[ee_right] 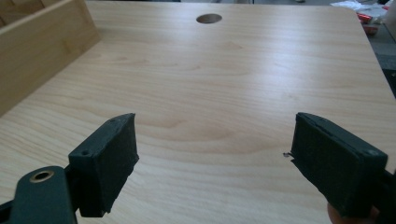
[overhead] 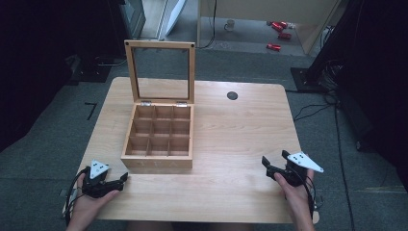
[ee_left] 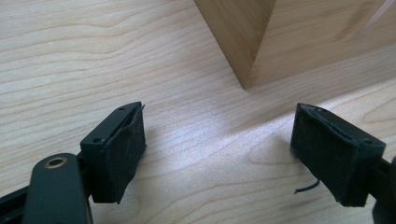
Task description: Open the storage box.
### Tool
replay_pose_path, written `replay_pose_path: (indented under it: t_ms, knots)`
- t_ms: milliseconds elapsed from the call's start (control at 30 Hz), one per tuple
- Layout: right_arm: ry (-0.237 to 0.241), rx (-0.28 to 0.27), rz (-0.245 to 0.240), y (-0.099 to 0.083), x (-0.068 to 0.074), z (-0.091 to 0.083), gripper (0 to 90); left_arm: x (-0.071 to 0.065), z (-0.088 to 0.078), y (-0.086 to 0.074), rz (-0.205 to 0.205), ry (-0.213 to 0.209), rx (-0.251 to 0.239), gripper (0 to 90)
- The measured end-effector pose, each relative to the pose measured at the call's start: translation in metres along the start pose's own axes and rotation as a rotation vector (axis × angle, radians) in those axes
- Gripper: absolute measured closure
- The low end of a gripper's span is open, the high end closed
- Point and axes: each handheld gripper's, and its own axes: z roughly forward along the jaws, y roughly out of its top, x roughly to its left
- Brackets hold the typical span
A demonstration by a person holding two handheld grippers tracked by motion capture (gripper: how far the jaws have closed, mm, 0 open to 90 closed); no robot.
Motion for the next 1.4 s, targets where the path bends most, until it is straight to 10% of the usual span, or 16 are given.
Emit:
replay_pose_path:
  t_ms: [633,1067,1233,1400]
  knots:
    - [-0.092,0.079,0.031,-0.041,-0.036,-0.021,14.5,0.000,0.000,0.000,-0.001,0.001,0.000,18.3]
    - [-0.147,0.190,0.014,-0.049,-0.040,-0.025,14.5,0.000,0.000,0.000,0.000,0.002,0.001,18.3]
    - [-0.177,0.241,-0.064,-0.051,-0.034,-0.023,13.3,-0.001,0.000,0.000,-0.004,0.004,-0.001,18.3]
    - [-0.137,0.259,-0.015,-0.051,-0.038,-0.023,13.3,-0.001,0.000,0.000,-0.004,0.003,-0.002,18.3]
